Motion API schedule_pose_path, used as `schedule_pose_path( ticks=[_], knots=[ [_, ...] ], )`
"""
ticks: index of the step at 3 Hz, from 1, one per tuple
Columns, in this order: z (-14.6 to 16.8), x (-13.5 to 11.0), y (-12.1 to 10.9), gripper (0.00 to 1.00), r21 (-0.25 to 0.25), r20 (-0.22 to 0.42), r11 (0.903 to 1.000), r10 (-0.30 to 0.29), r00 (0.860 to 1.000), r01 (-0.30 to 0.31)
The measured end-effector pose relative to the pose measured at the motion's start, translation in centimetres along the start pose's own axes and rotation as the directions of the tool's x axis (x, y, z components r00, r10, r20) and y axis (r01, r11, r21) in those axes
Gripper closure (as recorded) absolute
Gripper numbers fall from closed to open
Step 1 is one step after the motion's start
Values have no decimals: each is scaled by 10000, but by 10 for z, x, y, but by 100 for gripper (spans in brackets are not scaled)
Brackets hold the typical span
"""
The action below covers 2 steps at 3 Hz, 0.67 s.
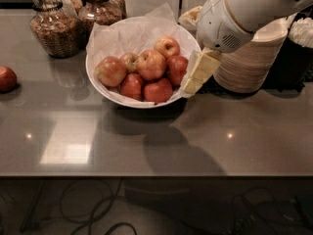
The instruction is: Pick apple from white bowl
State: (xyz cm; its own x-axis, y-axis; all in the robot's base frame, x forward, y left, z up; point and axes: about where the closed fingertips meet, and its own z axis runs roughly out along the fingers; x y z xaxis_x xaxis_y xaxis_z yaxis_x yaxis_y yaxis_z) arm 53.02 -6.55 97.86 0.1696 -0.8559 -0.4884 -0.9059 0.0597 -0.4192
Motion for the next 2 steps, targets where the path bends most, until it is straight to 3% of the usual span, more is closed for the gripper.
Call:
schedule_pose_path(
  ticks=[1,2],
  knots=[
    [16,-3,-2,10,-491,1066,9978,502,9930,-451],
    [31,-8,-3,10,-886,1553,9943,719,9852,-586]
  ],
)
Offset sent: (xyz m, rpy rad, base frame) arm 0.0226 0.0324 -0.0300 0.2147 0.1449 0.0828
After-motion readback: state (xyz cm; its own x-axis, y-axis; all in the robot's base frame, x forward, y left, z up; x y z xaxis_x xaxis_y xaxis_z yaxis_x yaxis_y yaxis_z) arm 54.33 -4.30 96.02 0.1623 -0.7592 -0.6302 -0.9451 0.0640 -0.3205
